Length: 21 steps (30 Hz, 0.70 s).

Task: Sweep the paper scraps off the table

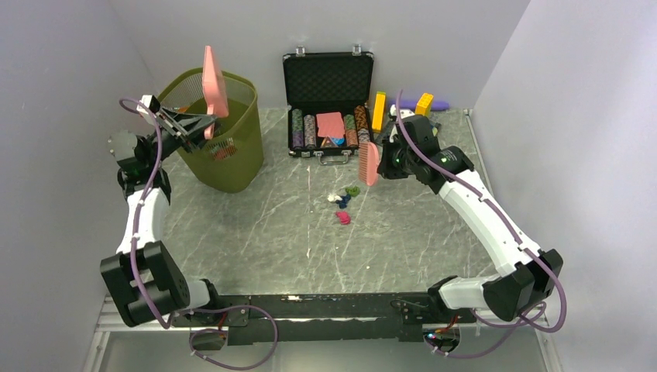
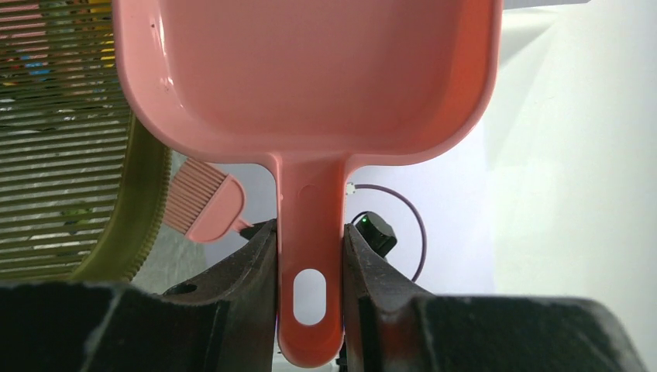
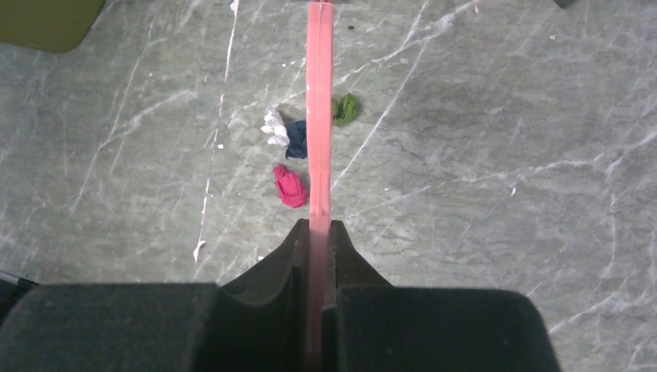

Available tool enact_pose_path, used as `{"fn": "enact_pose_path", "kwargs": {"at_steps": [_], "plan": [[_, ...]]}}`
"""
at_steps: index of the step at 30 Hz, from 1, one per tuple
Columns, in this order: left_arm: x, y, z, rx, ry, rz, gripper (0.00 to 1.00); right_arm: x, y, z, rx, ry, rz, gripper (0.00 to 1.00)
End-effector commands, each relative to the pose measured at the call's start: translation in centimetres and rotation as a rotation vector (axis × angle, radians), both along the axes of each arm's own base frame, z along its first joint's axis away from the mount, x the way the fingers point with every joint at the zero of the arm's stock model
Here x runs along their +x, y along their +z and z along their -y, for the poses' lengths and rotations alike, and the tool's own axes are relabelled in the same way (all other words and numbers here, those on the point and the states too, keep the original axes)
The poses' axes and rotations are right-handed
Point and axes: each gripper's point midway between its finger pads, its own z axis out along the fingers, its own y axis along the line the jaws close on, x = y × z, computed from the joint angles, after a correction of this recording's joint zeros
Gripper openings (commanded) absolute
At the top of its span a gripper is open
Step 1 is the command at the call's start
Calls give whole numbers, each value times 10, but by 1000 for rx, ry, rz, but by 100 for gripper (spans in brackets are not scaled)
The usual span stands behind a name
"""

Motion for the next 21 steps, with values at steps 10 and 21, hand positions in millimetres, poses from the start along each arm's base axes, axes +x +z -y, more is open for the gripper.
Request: {"fn": "enact_pose_path", "kwargs": {"at_steps": [10, 21], "plan": [[-28, 54, 29, 267, -155, 355, 0, 1, 31, -1, 98, -18, 161, 0], [-47, -61, 91, 1132, -139, 139, 0, 5, -15, 21, -63, -100, 38, 0]]}}
